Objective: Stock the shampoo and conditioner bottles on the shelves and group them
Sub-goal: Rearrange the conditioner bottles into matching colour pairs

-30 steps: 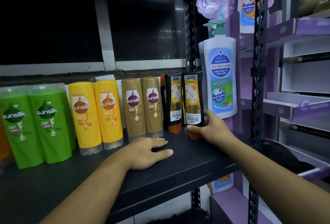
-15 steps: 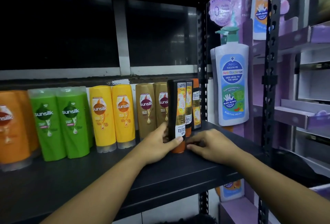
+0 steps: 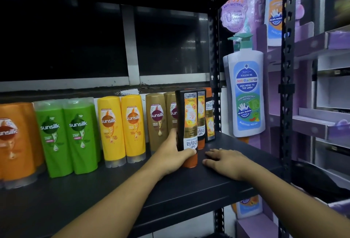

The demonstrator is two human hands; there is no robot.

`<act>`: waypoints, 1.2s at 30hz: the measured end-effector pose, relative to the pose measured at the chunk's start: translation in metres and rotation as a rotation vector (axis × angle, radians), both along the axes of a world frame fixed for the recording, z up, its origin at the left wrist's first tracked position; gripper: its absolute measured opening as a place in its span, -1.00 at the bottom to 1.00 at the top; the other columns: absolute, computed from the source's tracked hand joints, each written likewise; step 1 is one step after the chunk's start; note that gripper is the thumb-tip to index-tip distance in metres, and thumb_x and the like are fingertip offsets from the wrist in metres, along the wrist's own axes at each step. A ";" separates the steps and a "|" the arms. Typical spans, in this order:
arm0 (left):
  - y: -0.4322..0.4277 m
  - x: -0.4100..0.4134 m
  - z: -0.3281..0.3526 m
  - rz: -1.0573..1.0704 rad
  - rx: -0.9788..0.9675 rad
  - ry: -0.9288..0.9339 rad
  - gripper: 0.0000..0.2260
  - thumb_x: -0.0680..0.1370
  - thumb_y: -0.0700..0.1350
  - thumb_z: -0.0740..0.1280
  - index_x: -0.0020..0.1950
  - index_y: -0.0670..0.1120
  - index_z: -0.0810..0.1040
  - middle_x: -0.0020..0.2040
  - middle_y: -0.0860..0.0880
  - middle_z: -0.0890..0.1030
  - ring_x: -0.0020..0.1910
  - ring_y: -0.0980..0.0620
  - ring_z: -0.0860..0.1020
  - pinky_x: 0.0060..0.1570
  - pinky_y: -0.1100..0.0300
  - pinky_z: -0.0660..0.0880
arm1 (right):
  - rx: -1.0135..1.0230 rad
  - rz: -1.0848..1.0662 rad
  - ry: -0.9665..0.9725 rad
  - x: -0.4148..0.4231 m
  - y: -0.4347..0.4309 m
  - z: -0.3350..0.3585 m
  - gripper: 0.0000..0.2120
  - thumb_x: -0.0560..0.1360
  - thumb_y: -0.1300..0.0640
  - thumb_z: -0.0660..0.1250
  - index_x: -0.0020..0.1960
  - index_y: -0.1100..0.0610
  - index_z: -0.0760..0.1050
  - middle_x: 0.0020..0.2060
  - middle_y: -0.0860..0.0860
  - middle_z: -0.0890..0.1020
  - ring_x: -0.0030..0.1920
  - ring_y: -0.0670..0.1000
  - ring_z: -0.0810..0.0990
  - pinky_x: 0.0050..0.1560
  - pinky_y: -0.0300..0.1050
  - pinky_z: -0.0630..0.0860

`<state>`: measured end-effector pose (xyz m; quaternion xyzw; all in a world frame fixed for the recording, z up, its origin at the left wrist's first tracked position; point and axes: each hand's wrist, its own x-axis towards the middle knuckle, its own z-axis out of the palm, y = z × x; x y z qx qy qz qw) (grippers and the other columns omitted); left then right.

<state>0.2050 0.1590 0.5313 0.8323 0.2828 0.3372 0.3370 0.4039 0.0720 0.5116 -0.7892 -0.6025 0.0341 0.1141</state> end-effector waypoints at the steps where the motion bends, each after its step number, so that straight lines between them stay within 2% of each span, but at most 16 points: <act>1: 0.001 -0.001 0.000 0.001 -0.044 -0.020 -0.35 0.51 -0.03 0.51 0.48 0.22 0.25 0.40 0.16 0.51 0.33 0.16 0.48 0.36 0.10 0.43 | 0.008 -0.003 0.007 0.000 0.000 0.000 -0.39 0.61 -0.37 0.02 0.60 -0.18 0.19 0.60 -0.15 0.19 0.62 -0.01 0.09 0.59 0.14 0.03; 3: 0.001 -0.003 0.001 -0.011 -0.117 -0.046 -0.36 0.49 -0.03 0.52 0.45 0.26 0.28 0.36 0.18 0.54 0.30 0.18 0.49 0.33 0.12 0.43 | 0.024 -0.013 0.022 0.001 0.000 -0.001 -0.39 0.60 -0.38 0.04 0.59 -0.20 0.22 0.60 -0.15 0.22 0.61 -0.01 0.12 0.59 0.13 0.05; 6: -0.007 -0.007 0.003 -0.022 -0.106 -0.045 -0.38 0.49 0.06 0.55 0.43 0.30 0.32 0.16 0.34 0.53 0.14 0.38 0.48 0.16 0.29 0.41 | 0.055 -0.027 0.043 0.000 -0.003 0.001 -0.39 0.58 -0.40 0.07 0.56 -0.21 0.27 0.57 -0.14 0.28 0.59 0.01 0.20 0.56 0.08 0.13; 8: -0.012 -0.014 0.009 -0.008 -0.091 -0.039 -0.43 0.50 0.04 0.55 0.40 0.31 0.36 0.08 0.39 0.52 0.06 0.43 0.46 0.09 0.31 0.41 | 0.089 -0.048 0.064 -0.002 -0.008 0.003 -0.39 0.55 -0.42 0.10 0.54 -0.21 0.32 0.54 -0.13 0.35 0.55 0.03 0.28 0.51 0.04 0.22; 11: -0.021 -0.033 0.025 0.003 -0.140 -0.020 -0.46 0.47 -0.05 0.58 0.35 0.29 0.45 0.20 0.29 0.61 0.19 0.25 0.54 0.30 0.12 0.45 | 0.123 -0.073 0.077 -0.002 -0.013 0.005 -0.37 0.51 -0.44 0.15 0.48 -0.17 0.41 0.46 -0.07 0.48 0.43 0.08 0.44 0.39 0.04 0.40; 13: -0.027 -0.051 0.033 -0.006 -0.142 0.018 -0.44 0.44 -0.10 0.60 0.37 0.21 0.51 0.26 0.20 0.64 0.25 0.17 0.57 0.30 0.12 0.48 | 0.153 -0.089 0.094 -0.003 -0.017 0.003 -0.36 0.51 -0.41 0.19 0.47 -0.10 0.44 0.41 -0.03 0.53 0.38 0.09 0.49 0.33 0.04 0.45; 16: -0.034 -0.079 0.045 0.026 -0.146 -0.024 -0.47 0.46 -0.11 0.58 0.39 0.15 0.54 0.23 0.11 0.65 0.11 0.19 0.61 -0.05 0.35 0.54 | 0.205 -0.105 0.109 -0.005 -0.023 0.000 -0.33 0.51 -0.38 0.25 0.50 -0.04 0.40 0.39 -0.02 0.54 0.36 0.09 0.51 0.32 0.04 0.46; 17: -0.035 -0.087 0.049 0.066 -0.115 -0.018 -0.51 0.47 -0.09 0.58 0.36 0.16 0.56 0.22 0.10 0.64 0.04 0.19 0.59 -0.19 0.38 0.52 | 0.216 -0.108 0.120 -0.006 -0.025 0.001 -0.32 0.50 -0.37 0.27 0.50 -0.04 0.40 0.39 -0.02 0.55 0.35 0.09 0.52 0.32 0.04 0.47; 18: -0.035 -0.094 0.052 0.104 -0.074 0.014 -0.53 0.46 -0.06 0.58 0.33 0.17 0.58 0.23 0.10 0.61 0.04 0.16 0.57 -0.22 0.36 0.49 | 0.221 -0.109 0.137 -0.007 -0.026 0.001 -0.31 0.49 -0.37 0.29 0.51 -0.04 0.39 0.38 -0.01 0.55 0.34 0.09 0.53 0.32 0.05 0.47; 20: -0.032 -0.104 0.054 0.155 -0.010 0.114 -0.49 0.40 -0.01 0.63 0.31 0.19 0.59 0.30 0.09 0.57 0.18 0.06 0.53 0.00 0.26 0.49 | 0.228 -0.099 0.160 -0.009 -0.026 0.001 -0.29 0.47 -0.37 0.30 0.51 -0.04 0.39 0.39 -0.02 0.55 0.34 0.07 0.53 0.34 0.06 0.47; 22: -0.030 -0.108 0.050 0.197 -0.010 0.170 -0.43 0.33 0.03 0.66 0.30 0.21 0.58 0.28 0.06 0.57 0.22 0.03 0.53 0.18 0.10 0.52 | 0.222 -0.082 0.152 -0.010 -0.027 0.001 -0.31 0.48 -0.36 0.29 0.50 -0.04 0.40 0.39 -0.04 0.55 0.36 0.05 0.52 0.35 0.05 0.46; 26: -0.029 -0.108 0.045 0.274 -0.001 0.135 -0.36 0.27 0.07 0.69 0.30 0.18 0.56 0.14 0.00 0.59 0.13 0.00 0.56 0.18 0.02 0.55 | 0.187 -0.030 0.134 -0.014 -0.031 0.005 -0.48 0.54 -0.31 0.27 0.41 -0.09 0.49 0.34 -0.07 0.59 0.31 0.03 0.54 0.30 0.01 0.47; 29: -0.033 -0.103 0.055 0.316 0.061 0.065 -0.32 0.29 0.02 0.69 0.33 0.17 0.51 0.12 0.01 0.56 0.06 0.02 0.58 0.03 0.06 0.60 | 0.166 -0.004 0.136 -0.014 -0.031 0.006 -0.57 0.55 -0.29 0.27 0.33 -0.14 0.55 0.26 -0.08 0.63 0.22 0.00 0.56 0.23 -0.01 0.50; 33: -0.040 -0.089 0.076 0.299 0.063 -0.254 -0.29 0.31 -0.16 0.68 0.36 0.16 0.45 0.22 -0.01 0.51 0.02 0.11 0.56 -0.28 0.33 0.53 | 0.172 -0.007 0.151 -0.012 -0.031 0.005 -0.56 0.50 -0.33 0.27 0.29 -0.17 0.56 0.22 -0.12 0.64 0.17 -0.02 0.58 0.20 -0.01 0.52; 34: -0.042 -0.083 0.082 0.285 0.057 -0.334 -0.28 0.31 -0.18 0.68 0.36 0.16 0.44 0.20 0.00 0.53 0.01 0.10 0.58 -0.30 0.33 0.52 | 0.177 -0.007 0.157 -0.012 -0.030 0.005 -0.55 0.48 -0.34 0.27 0.28 -0.18 0.55 0.21 -0.13 0.64 0.17 -0.03 0.58 0.19 -0.01 0.53; 36: -0.045 -0.065 0.092 0.251 0.048 -0.438 -0.25 0.31 -0.22 0.67 0.37 0.18 0.44 0.19 0.01 0.55 0.03 0.06 0.61 -0.23 0.21 0.60 | 0.175 -0.007 0.173 -0.011 -0.030 0.004 -0.54 0.46 -0.36 0.27 0.28 -0.19 0.55 0.21 -0.14 0.64 0.16 -0.04 0.58 0.19 0.00 0.52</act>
